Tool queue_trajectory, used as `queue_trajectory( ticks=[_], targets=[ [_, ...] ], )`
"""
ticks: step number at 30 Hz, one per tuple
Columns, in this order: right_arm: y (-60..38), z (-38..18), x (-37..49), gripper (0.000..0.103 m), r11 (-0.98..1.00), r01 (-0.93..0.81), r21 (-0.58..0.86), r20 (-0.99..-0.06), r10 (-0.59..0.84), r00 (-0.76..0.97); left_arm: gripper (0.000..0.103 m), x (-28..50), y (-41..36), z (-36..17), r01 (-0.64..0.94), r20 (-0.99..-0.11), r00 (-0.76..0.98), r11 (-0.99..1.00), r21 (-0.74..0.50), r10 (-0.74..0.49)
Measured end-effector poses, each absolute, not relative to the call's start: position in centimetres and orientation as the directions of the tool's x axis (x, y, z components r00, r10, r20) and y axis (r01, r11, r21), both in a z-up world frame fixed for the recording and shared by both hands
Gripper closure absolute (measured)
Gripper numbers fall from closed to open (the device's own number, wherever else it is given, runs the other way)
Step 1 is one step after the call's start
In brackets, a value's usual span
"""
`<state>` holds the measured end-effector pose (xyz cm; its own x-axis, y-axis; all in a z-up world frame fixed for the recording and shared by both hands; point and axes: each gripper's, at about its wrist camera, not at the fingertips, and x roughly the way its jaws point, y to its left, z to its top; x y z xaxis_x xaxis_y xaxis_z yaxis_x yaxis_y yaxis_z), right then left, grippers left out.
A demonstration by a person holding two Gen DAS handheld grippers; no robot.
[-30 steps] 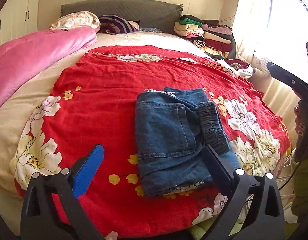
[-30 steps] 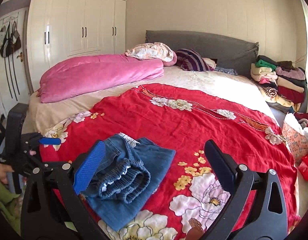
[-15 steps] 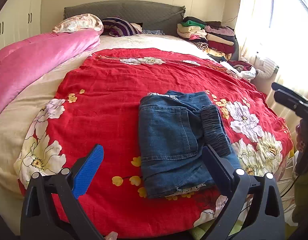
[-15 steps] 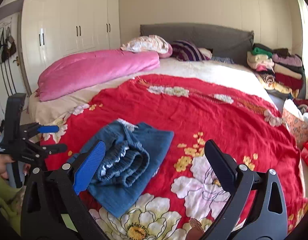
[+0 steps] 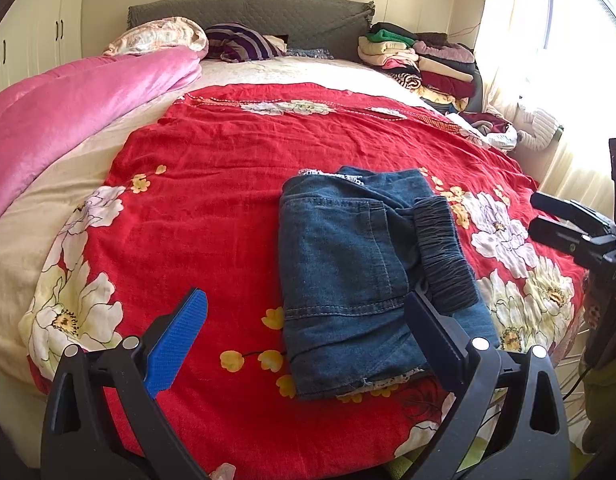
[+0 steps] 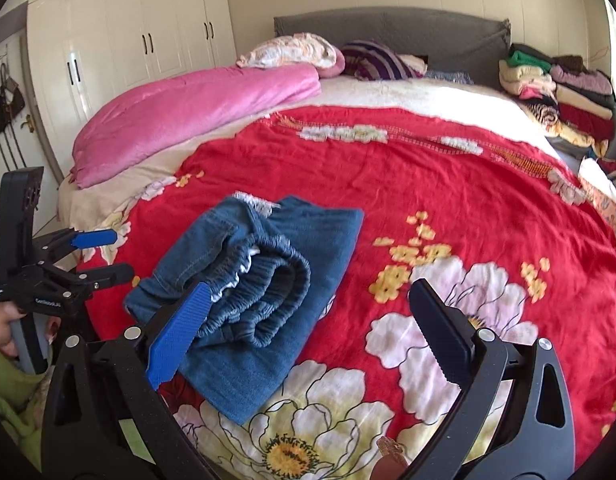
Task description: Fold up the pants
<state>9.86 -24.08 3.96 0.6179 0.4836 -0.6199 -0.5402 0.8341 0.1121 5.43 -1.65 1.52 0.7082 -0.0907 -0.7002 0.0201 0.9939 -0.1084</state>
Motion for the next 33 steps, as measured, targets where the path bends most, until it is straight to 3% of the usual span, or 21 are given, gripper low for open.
queue_trajectory(
  ticks=[12, 17, 24, 25, 26, 28, 30, 33],
  targets=[
    [-23.8, 0.2, 12.9, 0.010, 0.850, -0.468, 0.241, -0.701, 0.486, 0.522, 0.005, 9.2, -0.6, -0.4, -0.017, -0.735, 0.668, 0.984, -0.176, -0.119],
    [-23.2, -2.0, 14.8, 0.028, 0.834, -0.443, 0.330, -0.728, 0.523, 0.443, 0.005, 11.3, -0.3, -1.9, -0.018, -0.758, 0.632, 0.974, -0.225, -0.163],
    [-21.7, -3.6, 15.7, 0.034, 0.804, -0.477, 0.356, -0.730, 0.558, 0.395, 0.006, 13.4, -0.5, -3.6, 0.001, -0.754, 0.612, 0.954, -0.301, -0.239],
    [-21.5, -3.7, 15.8, 0.034, 0.798, -0.487, 0.355, -0.728, 0.562, 0.392, 0.010, 13.4, -0.8, -3.6, 0.011, -0.751, 0.612, 0.952, -0.307, -0.249],
    [-21.2, -3.8, 15.8, 0.035, 0.794, -0.497, 0.351, -0.726, 0.566, 0.391, 0.026, 13.5, -1.2, -3.6, 0.028, -0.747, 0.610, 0.949, -0.314, -0.265],
    [-20.7, -4.0, 15.8, 0.042, 0.779, -0.520, 0.350, -0.719, 0.579, 0.385, 0.041, 13.7, -1.8, -3.7, 0.048, -0.742, 0.604, 0.943, -0.330, -0.291],
    [-20.0, -4.0, 15.6, 0.060, 0.760, -0.549, 0.349, -0.714, 0.595, 0.369, 0.048, 13.6, -2.4, -3.6, 0.054, -0.746, 0.605, 0.949, -0.309, -0.277],
    [-19.6, -3.7, 15.2, 0.072, 0.742, -0.580, 0.338, -0.700, 0.610, 0.372, 0.059, 13.2, -2.8, -3.1, 0.064, -0.747, 0.613, 0.959, -0.278, -0.257]
  ],
)
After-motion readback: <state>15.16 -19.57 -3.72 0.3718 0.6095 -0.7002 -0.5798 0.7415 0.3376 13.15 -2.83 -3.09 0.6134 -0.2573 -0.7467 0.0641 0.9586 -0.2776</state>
